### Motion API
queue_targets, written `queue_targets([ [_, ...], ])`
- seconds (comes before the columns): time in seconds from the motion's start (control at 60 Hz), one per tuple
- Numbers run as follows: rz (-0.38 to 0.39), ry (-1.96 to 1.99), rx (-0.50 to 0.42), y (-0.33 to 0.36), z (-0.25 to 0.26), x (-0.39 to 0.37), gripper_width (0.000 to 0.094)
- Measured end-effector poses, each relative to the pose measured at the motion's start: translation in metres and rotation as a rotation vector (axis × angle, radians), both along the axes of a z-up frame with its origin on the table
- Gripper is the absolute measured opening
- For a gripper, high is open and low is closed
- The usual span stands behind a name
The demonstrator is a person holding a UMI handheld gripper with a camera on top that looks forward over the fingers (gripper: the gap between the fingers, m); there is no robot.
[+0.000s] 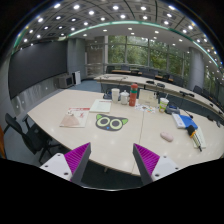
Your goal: Arrange mouse
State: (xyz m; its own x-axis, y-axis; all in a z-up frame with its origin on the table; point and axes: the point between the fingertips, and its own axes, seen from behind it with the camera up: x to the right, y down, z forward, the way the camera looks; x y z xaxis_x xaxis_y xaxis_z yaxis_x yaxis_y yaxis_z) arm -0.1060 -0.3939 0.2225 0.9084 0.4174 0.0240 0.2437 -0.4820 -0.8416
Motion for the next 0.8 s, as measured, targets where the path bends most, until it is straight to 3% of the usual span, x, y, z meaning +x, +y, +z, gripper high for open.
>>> queue_targets([
  [0.217, -0.129, -0.078, -0.058, 0.051, -0.08, 0.118, 0.0857],
  [0.45, -0.265, -0.16, -0.035, 0.173, -0.156, 0.232, 0.0855],
  [0.55, -0.285, -0.162, -0.011, 0.229, -0.174, 0.258, 0.085],
  [0.8, -0.298, -0.159, -0.05, 0.328, -0.221, 0.281, 0.085],
])
